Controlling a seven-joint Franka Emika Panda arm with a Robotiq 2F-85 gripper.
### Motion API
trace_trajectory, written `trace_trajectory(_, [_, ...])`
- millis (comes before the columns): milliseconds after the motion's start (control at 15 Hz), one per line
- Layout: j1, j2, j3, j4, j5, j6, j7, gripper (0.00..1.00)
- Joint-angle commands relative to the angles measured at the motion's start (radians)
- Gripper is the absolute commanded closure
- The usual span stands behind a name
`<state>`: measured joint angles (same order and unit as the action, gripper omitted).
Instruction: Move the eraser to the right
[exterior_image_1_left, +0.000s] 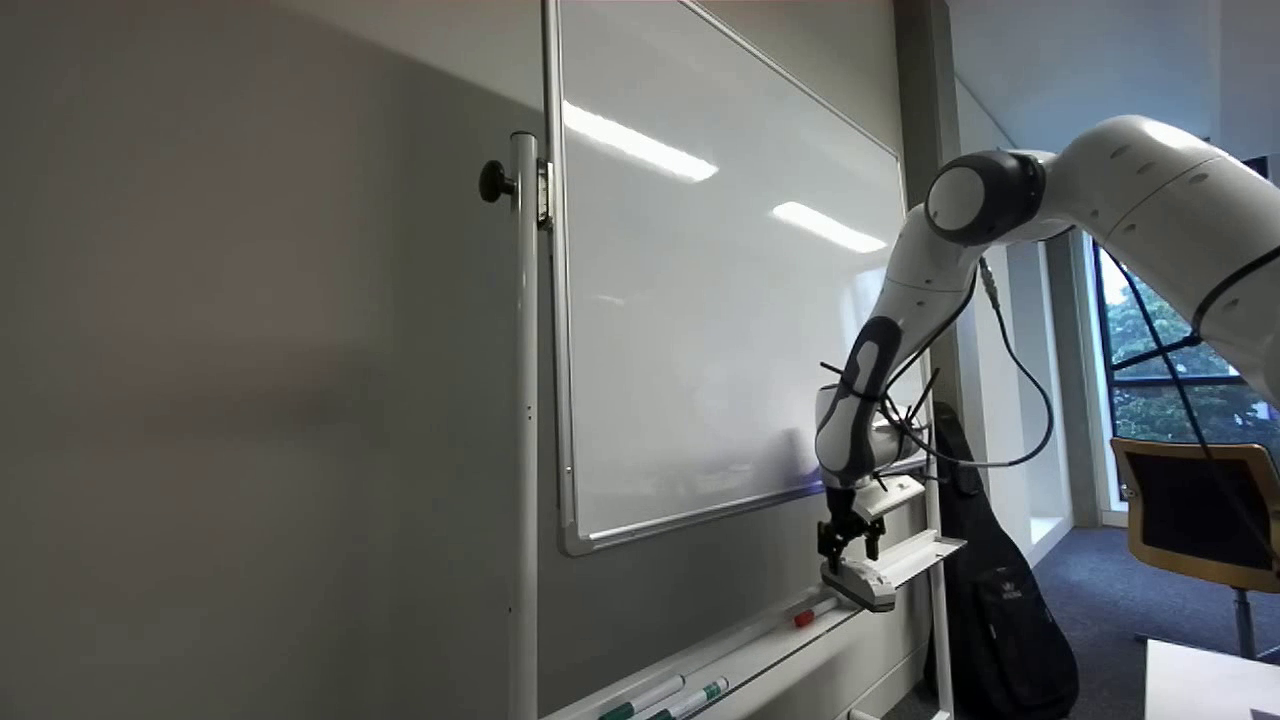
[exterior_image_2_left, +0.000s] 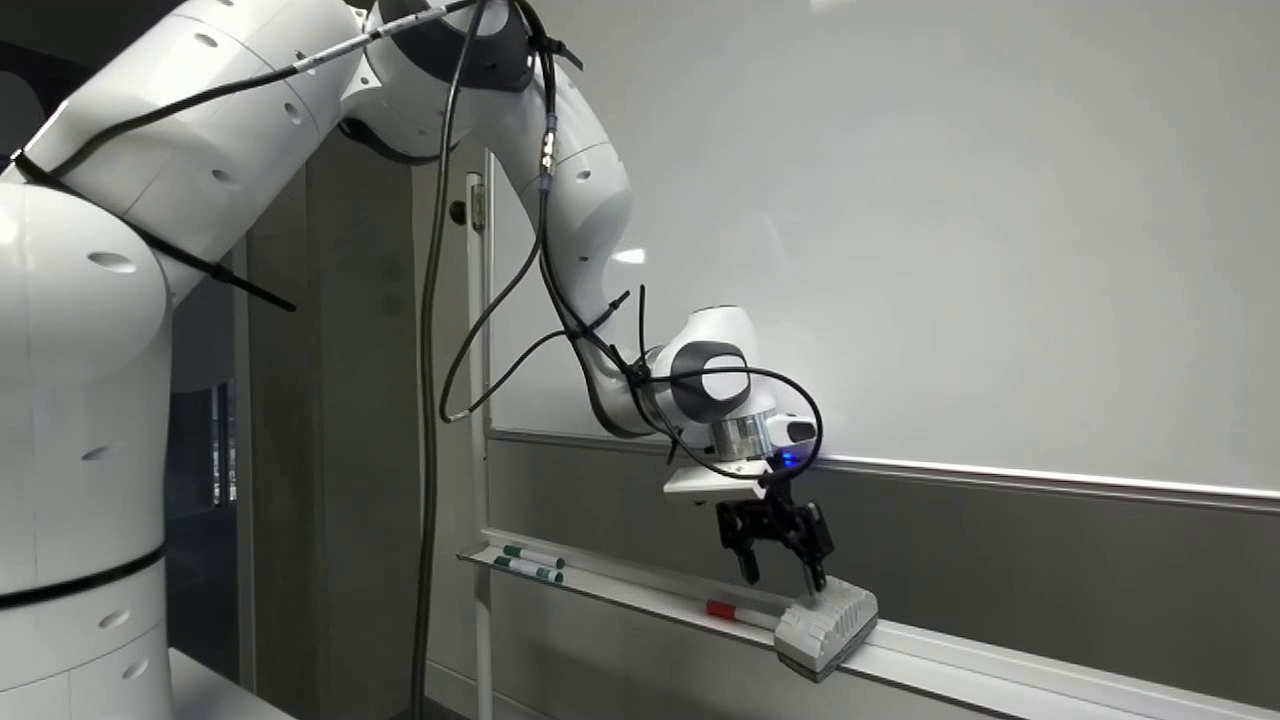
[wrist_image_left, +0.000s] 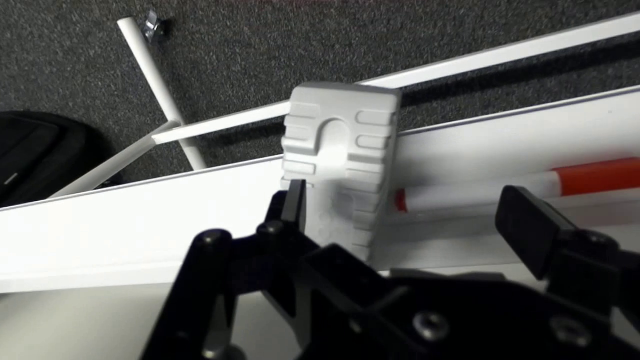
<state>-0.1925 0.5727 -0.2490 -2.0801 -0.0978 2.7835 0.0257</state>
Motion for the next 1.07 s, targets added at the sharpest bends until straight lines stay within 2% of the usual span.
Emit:
trace_trajectory(0, [0.032, -0.165, 0.003, -0.089, -0.003, -0.141, 0.006, 0.0])
trace_trajectory(133, [0.02, -0.24, 0.038, -0.113, 0.012, -0.213, -0.044, 0.0])
trace_trajectory(267, [-0.024, -0.33, 0.109, -0.161, 0.066, -0.253, -0.188, 0.0])
trace_trajectory(533, [-0.026, -0.441, 0.158, -0.208, 0.179, -0.364, -0.366, 0.0])
trace_trajectory(733, [-0.005, -0.453, 0.15, -0.193, 0.206, -0.518, -0.375, 0.0])
trace_trajectory(800, [0.003, -0.444, 0.144, -0.188, 0.186, -0.55, -0.341, 0.0])
trace_trajectory(1000, [0.008, -0.427, 0.14, -0.171, 0.173, -0.549, -0.331, 0.0])
